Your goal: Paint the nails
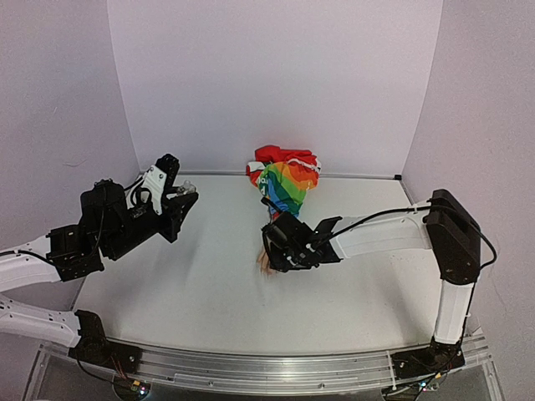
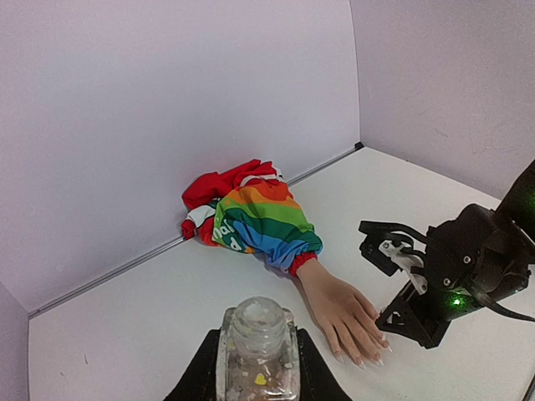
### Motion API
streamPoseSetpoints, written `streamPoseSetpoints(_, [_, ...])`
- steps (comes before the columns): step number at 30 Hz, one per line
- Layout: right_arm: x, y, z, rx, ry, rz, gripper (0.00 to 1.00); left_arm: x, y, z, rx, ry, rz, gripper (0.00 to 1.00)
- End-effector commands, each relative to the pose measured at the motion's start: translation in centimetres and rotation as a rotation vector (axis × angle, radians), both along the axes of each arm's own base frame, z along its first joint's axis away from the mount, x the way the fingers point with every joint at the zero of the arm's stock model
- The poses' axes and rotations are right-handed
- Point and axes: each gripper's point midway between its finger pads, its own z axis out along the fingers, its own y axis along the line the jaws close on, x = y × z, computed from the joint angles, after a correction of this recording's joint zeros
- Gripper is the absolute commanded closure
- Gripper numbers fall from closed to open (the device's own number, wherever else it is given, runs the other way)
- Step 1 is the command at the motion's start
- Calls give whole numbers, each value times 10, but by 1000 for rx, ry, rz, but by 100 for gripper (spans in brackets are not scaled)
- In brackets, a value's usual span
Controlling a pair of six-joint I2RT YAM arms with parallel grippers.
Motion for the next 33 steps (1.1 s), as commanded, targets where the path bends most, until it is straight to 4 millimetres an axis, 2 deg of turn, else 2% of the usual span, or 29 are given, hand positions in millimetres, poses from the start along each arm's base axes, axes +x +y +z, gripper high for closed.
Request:
streamPoseSetpoints(1, [4, 2, 11, 7, -24, -6, 100, 0, 5, 21, -44, -31, 14, 100])
streamPoseSetpoints(21, [1, 4, -9, -12, 14, -4, 100, 0, 6, 23, -46, -34, 14, 100])
streamPoseSetpoints(33, [0, 1, -12, -25, 15, -5, 100, 1, 5, 22, -44, -33, 13, 100])
